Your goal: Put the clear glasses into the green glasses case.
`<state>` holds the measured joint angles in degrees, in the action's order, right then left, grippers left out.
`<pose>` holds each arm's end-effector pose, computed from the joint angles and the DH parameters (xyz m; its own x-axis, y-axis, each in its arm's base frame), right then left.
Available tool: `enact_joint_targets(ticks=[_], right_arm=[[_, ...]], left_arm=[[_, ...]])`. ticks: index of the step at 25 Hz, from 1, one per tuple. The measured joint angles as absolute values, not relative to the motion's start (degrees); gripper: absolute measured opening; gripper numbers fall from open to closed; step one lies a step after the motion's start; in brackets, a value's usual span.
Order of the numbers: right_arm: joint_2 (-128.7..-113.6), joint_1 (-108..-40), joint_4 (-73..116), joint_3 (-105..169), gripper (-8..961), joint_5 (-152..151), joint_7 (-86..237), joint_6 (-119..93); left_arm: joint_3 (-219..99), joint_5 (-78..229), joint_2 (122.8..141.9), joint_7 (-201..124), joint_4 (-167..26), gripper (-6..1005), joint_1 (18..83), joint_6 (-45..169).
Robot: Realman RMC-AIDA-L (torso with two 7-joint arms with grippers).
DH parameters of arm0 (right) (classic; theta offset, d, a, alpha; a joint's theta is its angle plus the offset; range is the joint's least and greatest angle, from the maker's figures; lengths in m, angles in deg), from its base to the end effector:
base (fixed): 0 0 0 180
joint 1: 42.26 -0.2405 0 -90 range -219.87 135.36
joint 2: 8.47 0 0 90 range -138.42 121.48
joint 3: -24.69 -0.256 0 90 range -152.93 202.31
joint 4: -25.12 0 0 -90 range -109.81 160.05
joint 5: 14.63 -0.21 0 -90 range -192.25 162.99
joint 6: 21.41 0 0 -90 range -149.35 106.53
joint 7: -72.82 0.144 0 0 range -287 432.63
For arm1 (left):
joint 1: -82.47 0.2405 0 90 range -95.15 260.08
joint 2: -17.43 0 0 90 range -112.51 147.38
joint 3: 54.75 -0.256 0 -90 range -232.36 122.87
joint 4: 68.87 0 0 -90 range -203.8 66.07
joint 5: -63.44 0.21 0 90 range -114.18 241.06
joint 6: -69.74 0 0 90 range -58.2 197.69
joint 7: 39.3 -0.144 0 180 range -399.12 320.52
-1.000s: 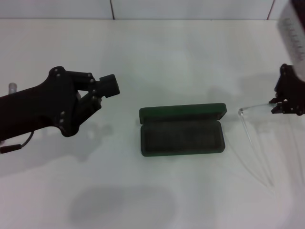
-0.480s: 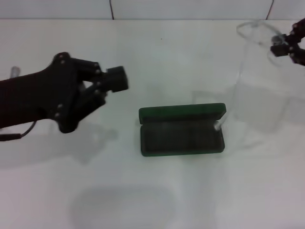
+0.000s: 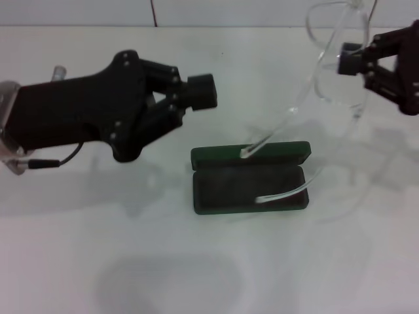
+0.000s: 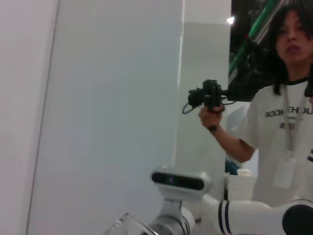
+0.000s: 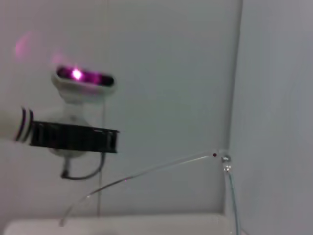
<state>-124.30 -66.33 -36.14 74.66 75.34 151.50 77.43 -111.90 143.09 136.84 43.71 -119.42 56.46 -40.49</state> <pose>0.1946 0.3253 0.0869 0.7828 0.1185 -0.6109 -0.1027 -0.9436 -0.3147 -0.1666 0.2916 0.0425 0.5768 0.0790 0.8130 0.0538 -0.9968 0.0586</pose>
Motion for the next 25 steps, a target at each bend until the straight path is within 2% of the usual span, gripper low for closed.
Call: enact_joint_targets(ticks=[8, 25], right_arm=[[-124.26, -71.2, -24.0, 77.8, 85, 70.9, 146.9, 77.2], [-124.5, -75.2, -19.0, 88.2, 84, 69.6, 145.5, 73.4]], left_arm=[[-112.3, 139.6, 136.91, 43.2, -118.7, 32, 55.4, -39.2], [-114.8, 139.2, 137.14, 42.3, -115.4, 32, 53.4, -39.1]])
